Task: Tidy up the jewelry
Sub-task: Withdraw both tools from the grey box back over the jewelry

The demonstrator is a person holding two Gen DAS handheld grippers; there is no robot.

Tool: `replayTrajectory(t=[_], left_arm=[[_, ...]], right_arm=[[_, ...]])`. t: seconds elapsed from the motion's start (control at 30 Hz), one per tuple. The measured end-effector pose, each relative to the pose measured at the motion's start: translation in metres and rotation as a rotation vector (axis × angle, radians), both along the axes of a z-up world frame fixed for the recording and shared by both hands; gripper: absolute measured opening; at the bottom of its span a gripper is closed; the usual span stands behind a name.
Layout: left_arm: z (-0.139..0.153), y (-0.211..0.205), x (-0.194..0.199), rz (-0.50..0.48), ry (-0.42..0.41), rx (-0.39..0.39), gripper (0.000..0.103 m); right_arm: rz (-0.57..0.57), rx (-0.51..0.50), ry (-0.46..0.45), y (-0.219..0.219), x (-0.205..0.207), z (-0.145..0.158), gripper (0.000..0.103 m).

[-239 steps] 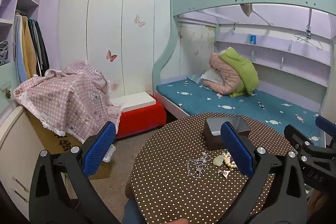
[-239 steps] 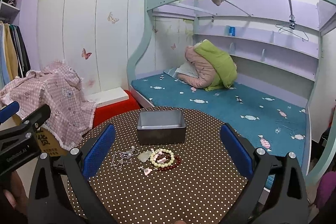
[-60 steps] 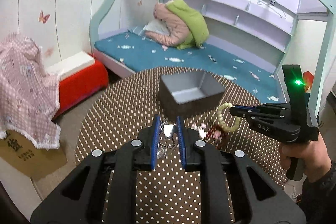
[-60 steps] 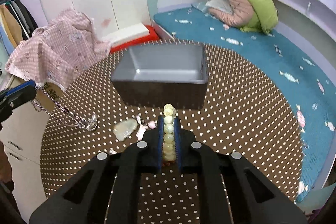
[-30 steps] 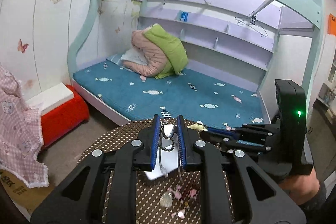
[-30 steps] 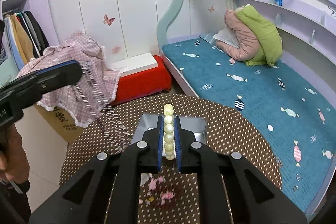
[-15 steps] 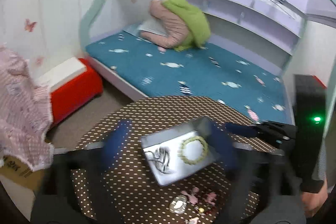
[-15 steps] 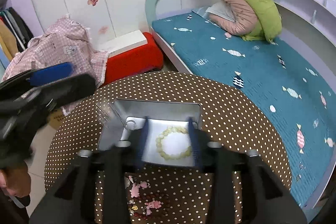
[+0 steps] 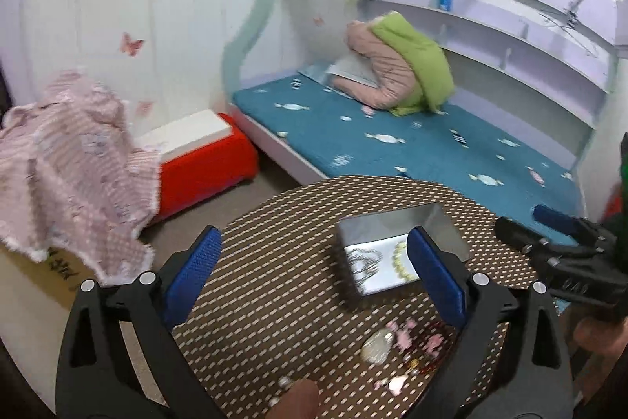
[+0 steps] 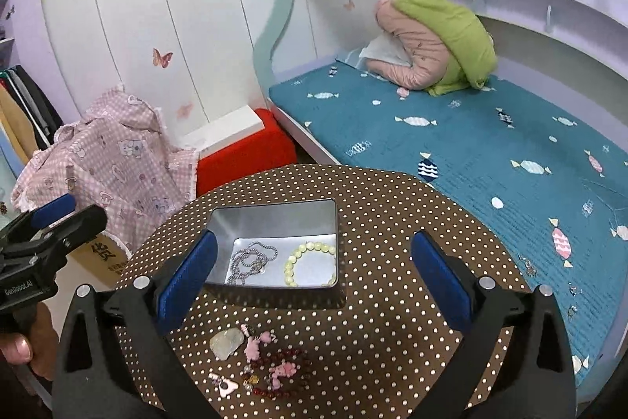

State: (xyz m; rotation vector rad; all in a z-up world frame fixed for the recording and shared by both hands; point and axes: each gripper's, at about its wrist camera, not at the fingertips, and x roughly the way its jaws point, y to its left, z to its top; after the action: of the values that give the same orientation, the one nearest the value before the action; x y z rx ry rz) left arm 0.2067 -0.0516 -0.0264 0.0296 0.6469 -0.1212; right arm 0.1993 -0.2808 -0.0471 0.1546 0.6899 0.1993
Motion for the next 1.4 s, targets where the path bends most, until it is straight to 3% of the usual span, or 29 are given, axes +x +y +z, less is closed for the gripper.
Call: replayTrajectory(t=[0.13, 0.3, 0.57, 0.87, 1.1, 1.4], left_arm=[[0.004, 0.015, -0.033, 0.090, -0.040, 0.019, 0.097], [0.005, 0.026, -0.066, 0.135, -0.061, 0.035, 0.097], [0.003, 0.056, -0.099, 0.089, -0.098, 0.011, 0.097], [-0.017, 0.083, -0.112, 0.038, -0.080, 0.042, 0.098], [-0.047, 0.069, -0.124, 0.005, -0.027, 0.058, 0.098], [-0.107, 0.060, -0.102, 0.078, 0.115, 0.074, 0.098]], right_arm=[[0.019, -0.030, -0.035, 0.011, -0.020, 0.009, 0.095], [0.017, -0.060, -0.084, 0.024, -0.049, 0.022, 0.095], [-0.096, -0.103, -0.123, 0.038, -0.114, 0.027, 0.095], [-0.214, -0.131, -0.070, 0.049, -0.149, 0.009, 0.095], [-0.169, -0.148, -0.022, 0.049, -0.149, -0.009, 0.095], [-0.068, -0.134, 0.034, 0.042, -0.124, -0.032, 0.095]])
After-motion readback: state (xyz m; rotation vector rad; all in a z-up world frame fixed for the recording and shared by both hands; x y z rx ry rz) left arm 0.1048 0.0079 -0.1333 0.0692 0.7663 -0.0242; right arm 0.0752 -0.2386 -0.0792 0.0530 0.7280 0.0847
